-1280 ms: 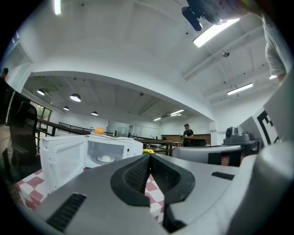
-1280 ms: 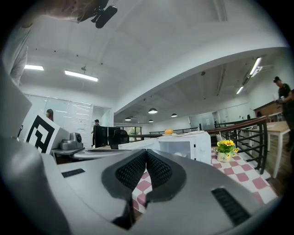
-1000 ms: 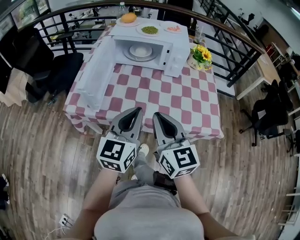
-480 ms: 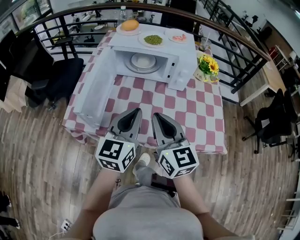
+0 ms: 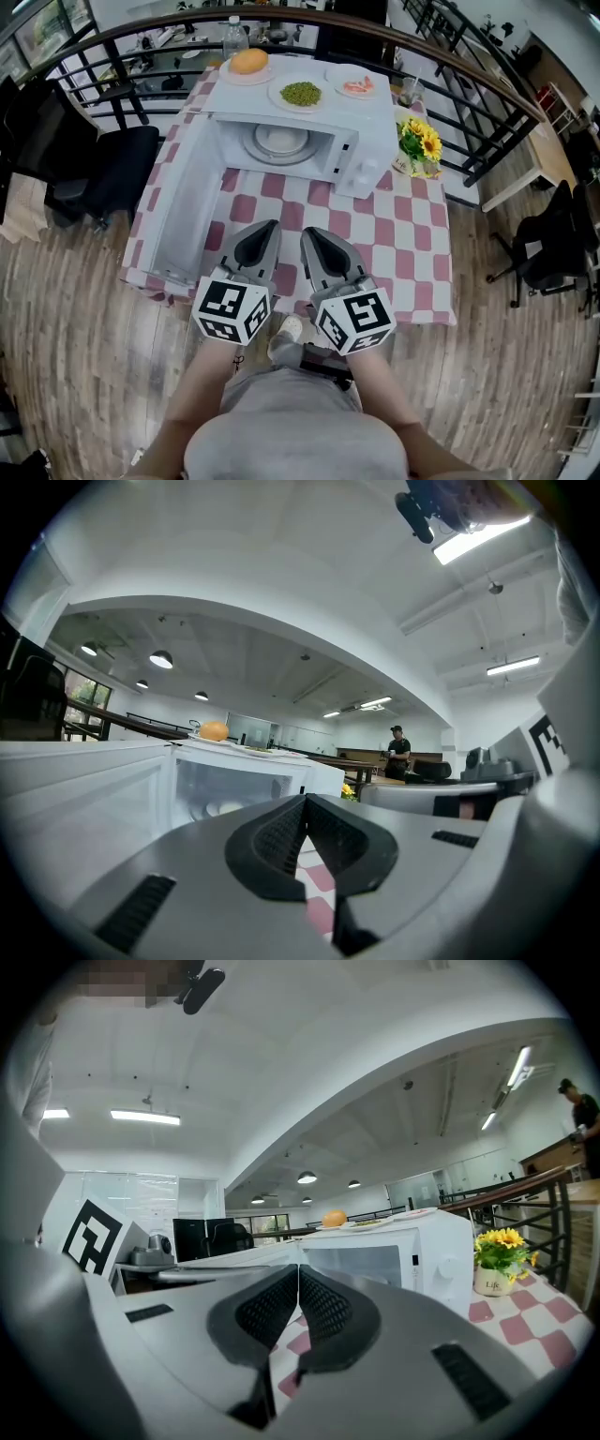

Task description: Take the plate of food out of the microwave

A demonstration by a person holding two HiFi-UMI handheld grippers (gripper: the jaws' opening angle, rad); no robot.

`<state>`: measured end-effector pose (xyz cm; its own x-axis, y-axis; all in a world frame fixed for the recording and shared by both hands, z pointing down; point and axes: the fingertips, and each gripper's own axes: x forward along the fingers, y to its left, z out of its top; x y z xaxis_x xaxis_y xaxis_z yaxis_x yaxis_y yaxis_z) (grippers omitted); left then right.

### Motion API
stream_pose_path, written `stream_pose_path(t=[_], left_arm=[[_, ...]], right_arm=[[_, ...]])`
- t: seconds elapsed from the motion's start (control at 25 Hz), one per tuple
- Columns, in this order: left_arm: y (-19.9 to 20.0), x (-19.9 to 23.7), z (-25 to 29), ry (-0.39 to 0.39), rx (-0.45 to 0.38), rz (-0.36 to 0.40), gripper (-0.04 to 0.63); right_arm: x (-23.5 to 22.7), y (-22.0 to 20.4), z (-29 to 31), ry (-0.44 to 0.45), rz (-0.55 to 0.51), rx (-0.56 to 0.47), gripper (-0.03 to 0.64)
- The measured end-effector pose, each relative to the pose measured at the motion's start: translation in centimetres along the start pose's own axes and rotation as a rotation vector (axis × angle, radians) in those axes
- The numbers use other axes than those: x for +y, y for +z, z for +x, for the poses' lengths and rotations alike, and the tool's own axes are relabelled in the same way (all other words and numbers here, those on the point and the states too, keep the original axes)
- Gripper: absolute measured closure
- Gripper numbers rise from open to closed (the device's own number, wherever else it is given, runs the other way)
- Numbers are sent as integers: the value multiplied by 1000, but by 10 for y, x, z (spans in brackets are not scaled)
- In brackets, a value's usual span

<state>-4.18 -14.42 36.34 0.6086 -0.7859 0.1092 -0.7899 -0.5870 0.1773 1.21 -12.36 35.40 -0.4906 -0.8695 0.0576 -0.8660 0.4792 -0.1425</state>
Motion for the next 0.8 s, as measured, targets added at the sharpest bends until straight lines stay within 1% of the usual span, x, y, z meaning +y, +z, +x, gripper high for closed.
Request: stream_pose_path(t=[0.12, 0.2, 0.32, 0.52, 0.56, 0.6, 0.68, 0.72, 0.8], left_arm=[[0, 8, 15, -9, 5, 2, 594], [1, 14, 25, -14, 7, 15, 594], [1, 23, 39, -11, 8, 43, 594], [2, 36, 60, -16, 11, 46, 594], [2, 39, 63, -13, 12, 48, 594], [2, 42, 66, -8, 11, 48, 594], [3, 49, 70, 1, 10, 44, 594], [4, 51, 72, 4, 11, 43, 594], [4, 55, 75, 3, 15, 41, 594]], right_arm=[[-10, -1, 15, -8, -3, 10, 591], [-15, -2, 26, 2, 1, 18, 591], [-24, -7, 43, 5, 38, 49, 591], [-45, -12, 65, -21, 68, 79, 587], [-48, -13, 68, -24, 79, 78, 560], [-50, -13, 72, -24, 93, 77, 489], [-54, -13, 78, -31, 114, 66, 382], [-57, -13, 81, -39, 115, 55, 351], [-61, -11, 84, -58, 107, 29, 336]])
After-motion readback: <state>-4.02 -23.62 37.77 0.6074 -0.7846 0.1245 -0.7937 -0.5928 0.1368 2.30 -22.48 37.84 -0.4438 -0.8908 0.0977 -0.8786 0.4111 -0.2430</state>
